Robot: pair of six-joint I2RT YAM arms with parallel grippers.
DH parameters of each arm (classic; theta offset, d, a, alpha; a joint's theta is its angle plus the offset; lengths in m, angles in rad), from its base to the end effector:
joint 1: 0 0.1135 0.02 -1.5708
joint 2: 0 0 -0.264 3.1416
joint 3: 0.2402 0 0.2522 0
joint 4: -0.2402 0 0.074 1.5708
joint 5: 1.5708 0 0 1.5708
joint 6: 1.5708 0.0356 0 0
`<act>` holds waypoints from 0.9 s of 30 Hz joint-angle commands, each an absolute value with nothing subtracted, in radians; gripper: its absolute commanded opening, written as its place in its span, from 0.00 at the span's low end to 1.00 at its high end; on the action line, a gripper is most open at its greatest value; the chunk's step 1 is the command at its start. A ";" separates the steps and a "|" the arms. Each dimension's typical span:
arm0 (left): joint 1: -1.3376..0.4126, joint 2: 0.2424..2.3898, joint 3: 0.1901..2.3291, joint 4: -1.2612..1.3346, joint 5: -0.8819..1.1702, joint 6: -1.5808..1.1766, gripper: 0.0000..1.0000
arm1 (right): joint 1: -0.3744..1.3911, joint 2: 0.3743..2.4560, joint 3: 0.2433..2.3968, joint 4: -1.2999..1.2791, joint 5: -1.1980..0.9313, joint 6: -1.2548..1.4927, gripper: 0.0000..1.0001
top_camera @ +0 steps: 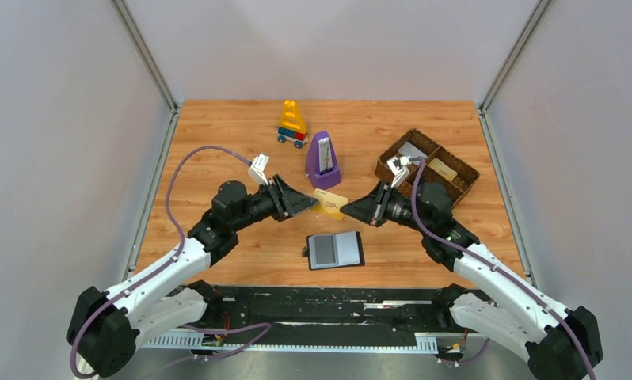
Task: Take the credit cards out of the card holder
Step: Place the credit card in the storage box.
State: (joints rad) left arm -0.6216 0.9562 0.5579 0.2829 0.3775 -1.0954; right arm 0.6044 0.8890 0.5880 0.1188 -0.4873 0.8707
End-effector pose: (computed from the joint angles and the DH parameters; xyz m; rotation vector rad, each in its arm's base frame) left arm 0.1738 -0.1406 0.2772 -0.1335 1.9500 -1.5396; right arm 0.1626 0.1325 0.2840 -0.1408 1.9822 1.4476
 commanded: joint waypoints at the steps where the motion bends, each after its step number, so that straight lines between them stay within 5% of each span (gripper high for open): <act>1: -0.626 0.903 0.620 0.145 0.340 -1.005 0.56 | 0.549 0.858 0.651 0.096 -0.432 0.766 0.00; 9: -0.626 0.859 0.729 -0.176 0.266 -0.834 0.97 | 0.199 0.976 0.842 -0.160 -0.637 0.596 0.00; 17: -0.627 0.913 0.887 -0.445 0.239 -0.624 1.00 | -0.222 1.175 1.034 -0.374 -0.763 0.470 0.00; 27: -0.626 0.940 0.987 -0.654 0.104 -0.460 1.00 | -0.470 1.469 1.214 -0.477 -0.752 0.390 0.00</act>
State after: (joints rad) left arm -0.6224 0.9516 0.9417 -0.5587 0.1894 -0.5613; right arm -0.4232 1.3941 1.1297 -0.4110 -0.7452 0.4637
